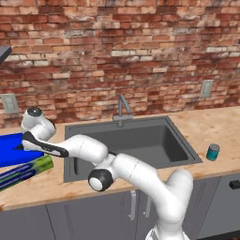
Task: Pick up all produce items and place them in the sink. Turn on the sink faucet to wash them. Then turn the sink off and put them in the tray.
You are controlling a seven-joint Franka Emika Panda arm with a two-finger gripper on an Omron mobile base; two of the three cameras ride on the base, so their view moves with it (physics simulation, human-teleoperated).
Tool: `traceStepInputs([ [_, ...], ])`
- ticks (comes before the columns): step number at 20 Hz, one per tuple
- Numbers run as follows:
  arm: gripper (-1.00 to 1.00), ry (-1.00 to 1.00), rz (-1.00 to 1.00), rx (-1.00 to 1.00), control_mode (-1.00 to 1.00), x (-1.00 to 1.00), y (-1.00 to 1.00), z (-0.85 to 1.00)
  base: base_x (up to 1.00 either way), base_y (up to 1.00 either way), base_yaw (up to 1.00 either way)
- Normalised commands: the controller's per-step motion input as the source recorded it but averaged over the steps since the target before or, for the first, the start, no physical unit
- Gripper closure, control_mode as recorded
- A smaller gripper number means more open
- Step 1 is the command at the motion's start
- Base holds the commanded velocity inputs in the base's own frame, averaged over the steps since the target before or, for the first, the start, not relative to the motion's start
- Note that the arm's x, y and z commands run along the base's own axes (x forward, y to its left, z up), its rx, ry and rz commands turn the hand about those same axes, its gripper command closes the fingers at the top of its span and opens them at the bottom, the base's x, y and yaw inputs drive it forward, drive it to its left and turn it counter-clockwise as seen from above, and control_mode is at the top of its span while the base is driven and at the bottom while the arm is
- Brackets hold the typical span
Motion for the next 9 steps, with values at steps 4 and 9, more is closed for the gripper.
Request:
traceStepInputs([
  [4,-1.00,0.10,0.12,-0.18,-1.00,-0.03,0.05,0.70,0.00,0.00,0.00],
  [9,-1.00,0.10,0.10,-0.18,-1.00,-0.17,-0.01,0.66,0.00,0.00,0.00],
])
